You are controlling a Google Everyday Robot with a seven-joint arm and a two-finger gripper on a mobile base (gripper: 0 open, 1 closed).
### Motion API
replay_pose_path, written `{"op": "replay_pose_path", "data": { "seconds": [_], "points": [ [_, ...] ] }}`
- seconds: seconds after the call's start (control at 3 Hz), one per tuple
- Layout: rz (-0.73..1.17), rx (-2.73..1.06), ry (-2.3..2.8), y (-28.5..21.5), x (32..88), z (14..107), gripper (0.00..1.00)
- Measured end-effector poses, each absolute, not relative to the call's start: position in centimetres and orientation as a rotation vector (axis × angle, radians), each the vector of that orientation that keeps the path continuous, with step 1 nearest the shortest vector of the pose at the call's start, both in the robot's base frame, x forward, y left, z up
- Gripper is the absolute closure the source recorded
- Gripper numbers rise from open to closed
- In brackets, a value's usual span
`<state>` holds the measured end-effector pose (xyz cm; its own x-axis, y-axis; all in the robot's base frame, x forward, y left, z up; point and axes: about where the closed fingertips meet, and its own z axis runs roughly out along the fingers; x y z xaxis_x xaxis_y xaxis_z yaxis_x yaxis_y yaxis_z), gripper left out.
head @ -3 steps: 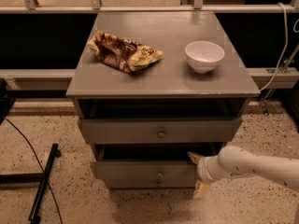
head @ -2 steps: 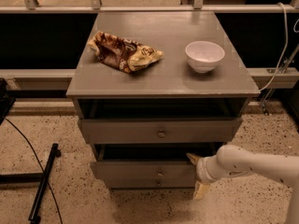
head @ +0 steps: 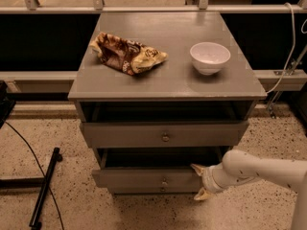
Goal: Open middle drawer
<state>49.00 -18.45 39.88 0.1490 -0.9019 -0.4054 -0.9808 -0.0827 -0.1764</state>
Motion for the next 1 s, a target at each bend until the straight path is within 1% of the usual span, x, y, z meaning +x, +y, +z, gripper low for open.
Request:
{"op": "replay_pose_path", "data": {
  "seconds": [0.33, 0.67, 1.0],
  "points": [
    [0.294, -2.059, 1.777, -18.3, 45.6, 41.7, 0.65],
    [0.297, -2.100, 1.716, -18.1, 41.7, 44.5, 0.65],
    [0.293, -2.102, 1.715, -18.1, 41.6, 44.7, 0.42]
  ]
}}
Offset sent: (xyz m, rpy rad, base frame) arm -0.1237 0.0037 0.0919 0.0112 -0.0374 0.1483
